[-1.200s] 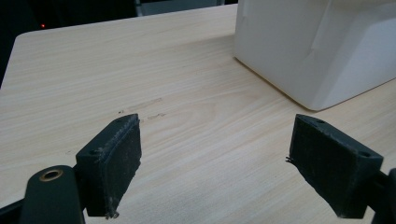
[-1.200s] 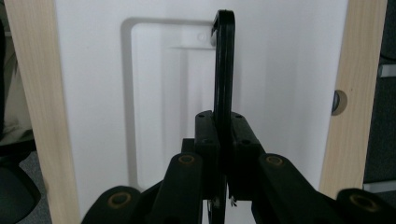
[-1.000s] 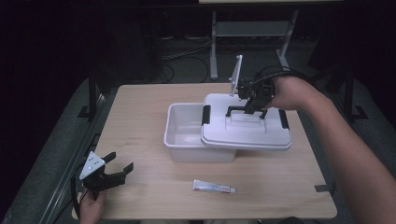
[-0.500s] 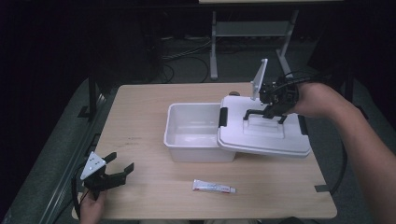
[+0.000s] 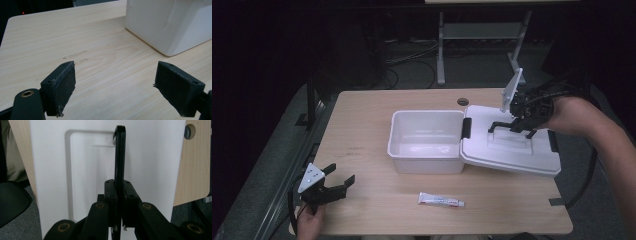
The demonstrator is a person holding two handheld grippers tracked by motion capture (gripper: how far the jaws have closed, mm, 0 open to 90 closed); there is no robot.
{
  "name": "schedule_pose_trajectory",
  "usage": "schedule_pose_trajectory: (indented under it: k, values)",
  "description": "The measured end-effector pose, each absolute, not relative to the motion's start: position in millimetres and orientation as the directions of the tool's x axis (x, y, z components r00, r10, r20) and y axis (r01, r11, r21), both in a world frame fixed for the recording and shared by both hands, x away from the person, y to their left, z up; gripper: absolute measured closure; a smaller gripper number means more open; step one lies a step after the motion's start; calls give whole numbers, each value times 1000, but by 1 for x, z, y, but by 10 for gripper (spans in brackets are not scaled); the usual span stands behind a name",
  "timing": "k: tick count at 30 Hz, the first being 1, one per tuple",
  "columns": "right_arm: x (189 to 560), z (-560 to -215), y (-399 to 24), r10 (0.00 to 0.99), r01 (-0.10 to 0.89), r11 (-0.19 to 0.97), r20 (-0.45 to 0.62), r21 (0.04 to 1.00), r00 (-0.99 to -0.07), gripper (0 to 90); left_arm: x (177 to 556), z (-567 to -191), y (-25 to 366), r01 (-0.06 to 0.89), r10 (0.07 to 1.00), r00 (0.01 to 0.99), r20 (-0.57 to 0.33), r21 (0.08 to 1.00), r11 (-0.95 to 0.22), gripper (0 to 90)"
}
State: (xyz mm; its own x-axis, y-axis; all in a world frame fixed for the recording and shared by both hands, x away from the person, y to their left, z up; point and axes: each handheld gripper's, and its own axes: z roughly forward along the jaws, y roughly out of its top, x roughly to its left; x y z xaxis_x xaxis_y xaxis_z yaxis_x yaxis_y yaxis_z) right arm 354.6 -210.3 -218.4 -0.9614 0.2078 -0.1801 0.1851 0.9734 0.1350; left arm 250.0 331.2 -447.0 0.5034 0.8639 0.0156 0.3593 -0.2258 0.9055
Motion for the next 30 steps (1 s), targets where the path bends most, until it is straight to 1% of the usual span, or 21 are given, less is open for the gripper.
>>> schedule_pose_trajectory:
  k: [11,30]
  values:
    - [346,-225,-229,236,214,967,-172,136,-956,841,249,-447,331,359,863,504,18,905,-228,163]
    - [344,-258,-253,269,253,959,-128,127,-955,841,249,-446,331,355,865,501,19,907,-225,163]
